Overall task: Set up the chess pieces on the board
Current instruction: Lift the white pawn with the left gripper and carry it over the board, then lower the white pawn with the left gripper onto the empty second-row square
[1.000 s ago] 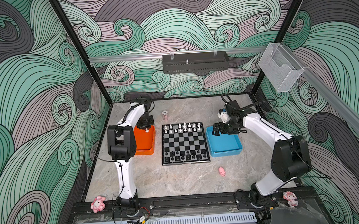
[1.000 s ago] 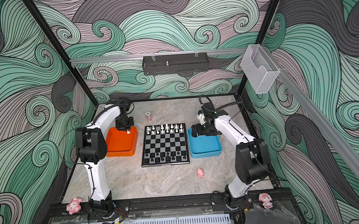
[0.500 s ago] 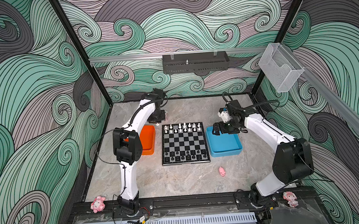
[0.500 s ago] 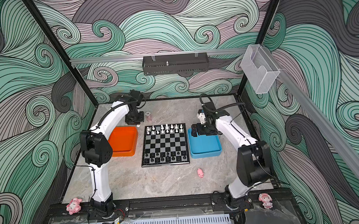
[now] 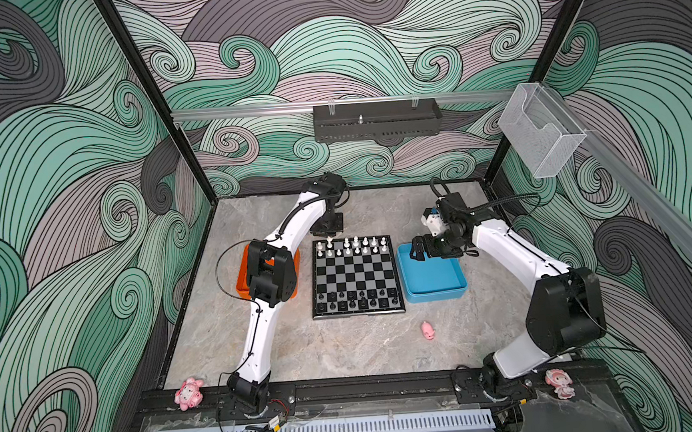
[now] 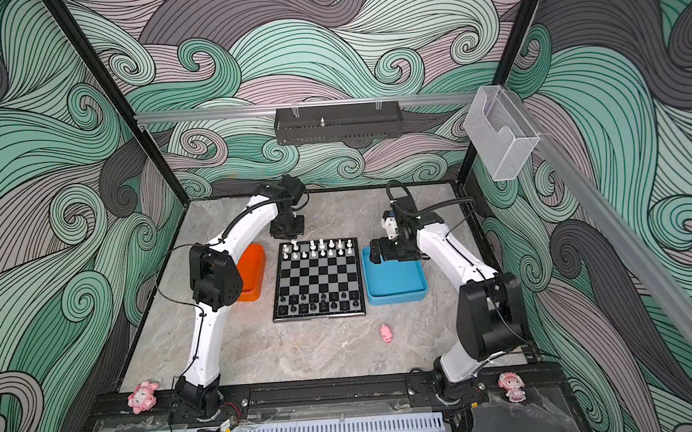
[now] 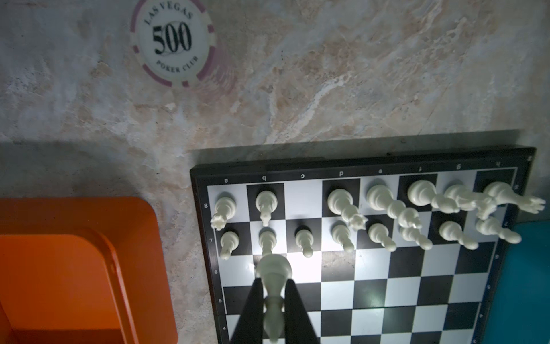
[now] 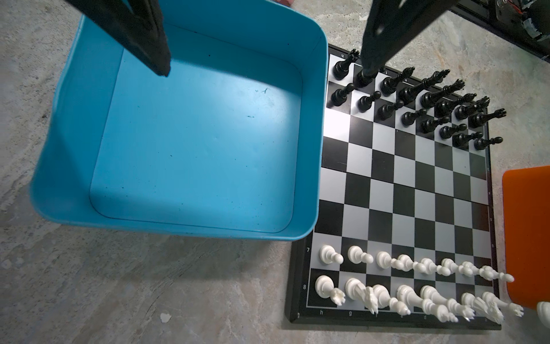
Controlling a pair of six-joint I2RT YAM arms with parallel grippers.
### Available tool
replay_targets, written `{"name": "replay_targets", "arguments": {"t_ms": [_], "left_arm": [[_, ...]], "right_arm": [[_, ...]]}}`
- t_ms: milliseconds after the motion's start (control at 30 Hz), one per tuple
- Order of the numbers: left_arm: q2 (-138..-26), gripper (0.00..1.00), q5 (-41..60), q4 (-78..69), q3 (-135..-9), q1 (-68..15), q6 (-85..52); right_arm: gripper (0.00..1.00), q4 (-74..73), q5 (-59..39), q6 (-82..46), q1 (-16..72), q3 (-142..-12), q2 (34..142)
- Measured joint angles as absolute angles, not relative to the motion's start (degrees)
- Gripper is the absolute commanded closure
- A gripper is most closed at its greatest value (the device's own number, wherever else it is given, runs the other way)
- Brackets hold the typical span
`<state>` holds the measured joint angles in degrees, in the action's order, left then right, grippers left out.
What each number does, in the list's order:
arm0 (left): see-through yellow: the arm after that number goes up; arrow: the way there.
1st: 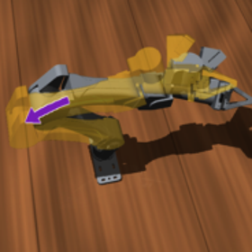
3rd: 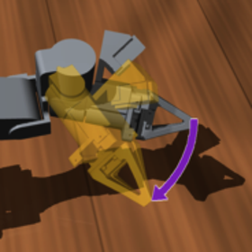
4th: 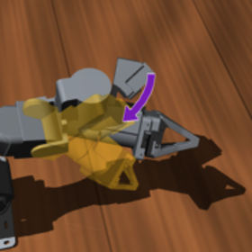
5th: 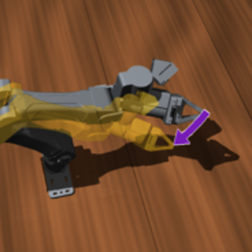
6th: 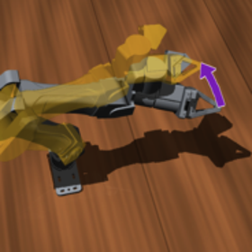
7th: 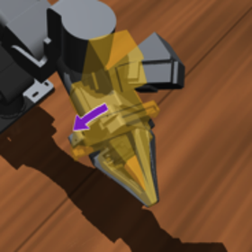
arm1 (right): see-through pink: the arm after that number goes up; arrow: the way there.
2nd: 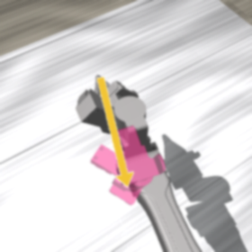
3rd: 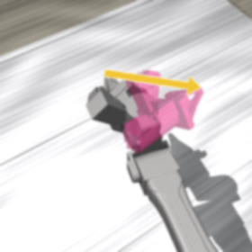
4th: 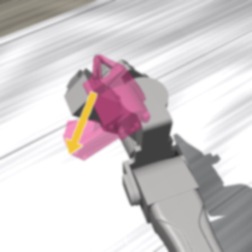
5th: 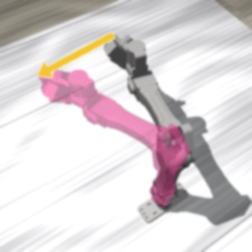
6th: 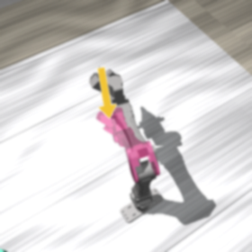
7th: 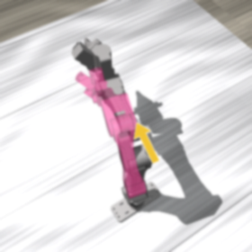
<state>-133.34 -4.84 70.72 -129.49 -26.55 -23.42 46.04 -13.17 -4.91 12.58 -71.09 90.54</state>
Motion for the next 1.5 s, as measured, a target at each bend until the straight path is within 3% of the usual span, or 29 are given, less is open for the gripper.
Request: {"name": "replay_targets", "arguments": {"t_ms": [1500], "left_arm": [[-141.43, 0.87, -2.46, 66.85, -132.53, -27.57, -22.94]], "right_arm": [[0.01, 43.86, -15.38, -4.86, 10.31, -69.89, 91.96]]}}
